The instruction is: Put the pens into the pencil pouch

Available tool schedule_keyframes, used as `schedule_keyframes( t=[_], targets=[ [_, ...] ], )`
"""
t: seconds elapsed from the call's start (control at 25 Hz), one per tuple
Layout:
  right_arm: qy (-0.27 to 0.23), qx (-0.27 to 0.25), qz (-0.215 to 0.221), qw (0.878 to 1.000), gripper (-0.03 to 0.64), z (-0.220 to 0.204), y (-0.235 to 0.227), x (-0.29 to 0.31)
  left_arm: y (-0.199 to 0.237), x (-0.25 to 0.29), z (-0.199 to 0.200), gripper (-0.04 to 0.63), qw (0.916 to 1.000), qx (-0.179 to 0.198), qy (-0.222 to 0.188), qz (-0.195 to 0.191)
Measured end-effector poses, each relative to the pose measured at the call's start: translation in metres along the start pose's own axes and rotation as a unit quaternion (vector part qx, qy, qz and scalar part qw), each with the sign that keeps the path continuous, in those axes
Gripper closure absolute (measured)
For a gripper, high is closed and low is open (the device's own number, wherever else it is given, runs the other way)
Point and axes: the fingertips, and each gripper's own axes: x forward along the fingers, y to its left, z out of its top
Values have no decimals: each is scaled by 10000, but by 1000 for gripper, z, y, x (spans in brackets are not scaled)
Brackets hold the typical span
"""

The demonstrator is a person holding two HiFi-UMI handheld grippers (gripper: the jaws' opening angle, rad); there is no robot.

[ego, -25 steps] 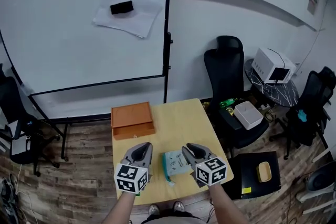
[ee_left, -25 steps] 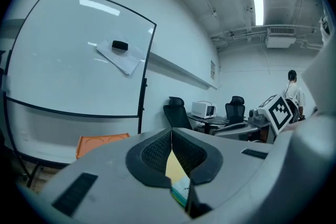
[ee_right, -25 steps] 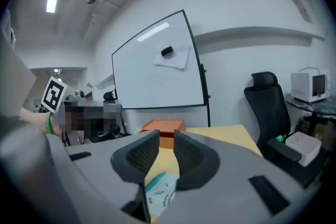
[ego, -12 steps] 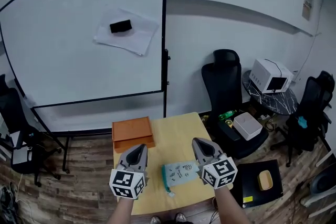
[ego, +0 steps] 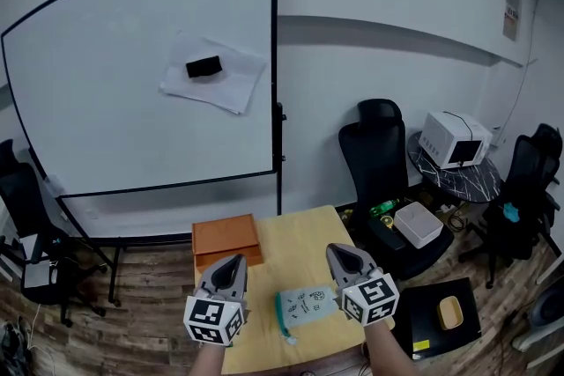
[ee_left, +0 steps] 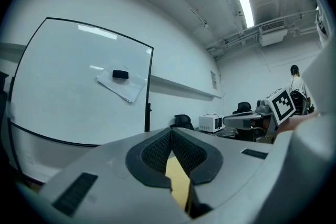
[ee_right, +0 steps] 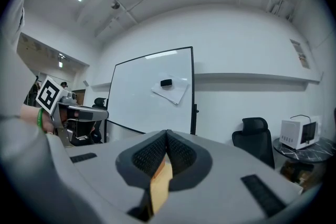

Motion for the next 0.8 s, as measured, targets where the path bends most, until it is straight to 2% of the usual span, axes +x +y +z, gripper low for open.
schedule_keyframes(
  t=[0.8],
  targets=[
    [27,11,117,9999,617,-2,4,4,4,4,-1,581,10000,-2,44,30]
  ],
)
